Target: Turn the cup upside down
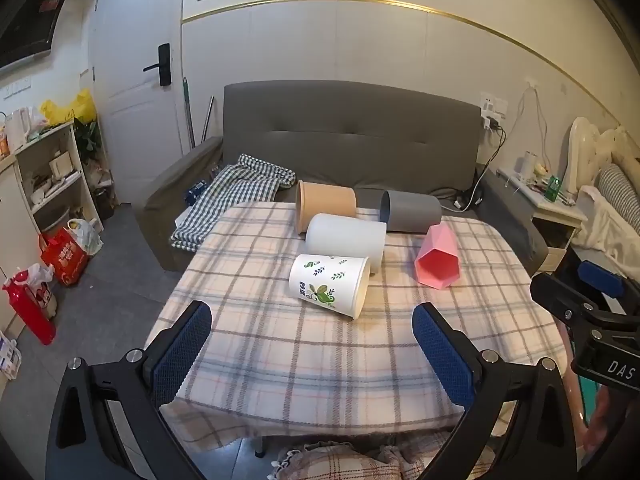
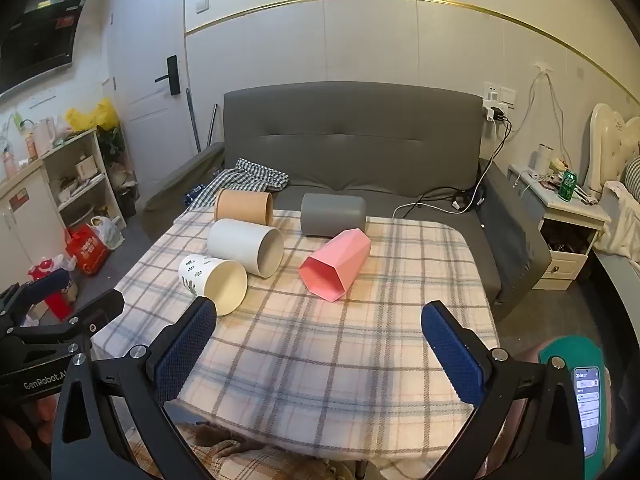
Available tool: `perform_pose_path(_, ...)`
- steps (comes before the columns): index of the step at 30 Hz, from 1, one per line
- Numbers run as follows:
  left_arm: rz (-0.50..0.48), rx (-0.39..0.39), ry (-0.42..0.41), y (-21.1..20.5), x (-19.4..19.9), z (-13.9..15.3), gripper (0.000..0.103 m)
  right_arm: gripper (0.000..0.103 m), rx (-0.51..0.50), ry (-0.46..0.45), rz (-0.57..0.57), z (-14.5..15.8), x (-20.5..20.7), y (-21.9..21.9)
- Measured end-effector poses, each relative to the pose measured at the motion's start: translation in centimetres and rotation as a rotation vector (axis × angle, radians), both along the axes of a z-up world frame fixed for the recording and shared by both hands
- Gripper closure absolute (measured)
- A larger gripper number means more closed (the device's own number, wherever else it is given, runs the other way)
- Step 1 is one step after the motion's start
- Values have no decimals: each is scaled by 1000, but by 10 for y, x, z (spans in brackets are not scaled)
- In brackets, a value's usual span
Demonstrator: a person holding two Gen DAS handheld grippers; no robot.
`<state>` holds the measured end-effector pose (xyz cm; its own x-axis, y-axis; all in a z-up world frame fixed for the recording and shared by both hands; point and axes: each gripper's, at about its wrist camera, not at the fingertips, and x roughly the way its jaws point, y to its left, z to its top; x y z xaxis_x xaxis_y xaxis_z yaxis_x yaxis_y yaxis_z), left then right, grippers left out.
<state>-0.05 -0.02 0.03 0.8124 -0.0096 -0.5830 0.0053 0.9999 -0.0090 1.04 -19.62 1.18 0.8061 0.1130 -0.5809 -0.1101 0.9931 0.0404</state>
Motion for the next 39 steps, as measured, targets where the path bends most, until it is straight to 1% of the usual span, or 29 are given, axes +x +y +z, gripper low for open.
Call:
perform_pose_path(7,-1,0,-10,-1,-3,6,0,0,1,3,0,1,-1,0)
perform_pose_path(8,7,-16,-1,6,-1,5,0,0,1,3,0,1,-1,0)
perform_pose_path(11,7,-14,-3,7,-1,8,0,0,1,7,0,1,-1,0)
perform_pose_path(39,8,-14,-10,8,-4,5,0,0,5,3,0,4,-1,-1)
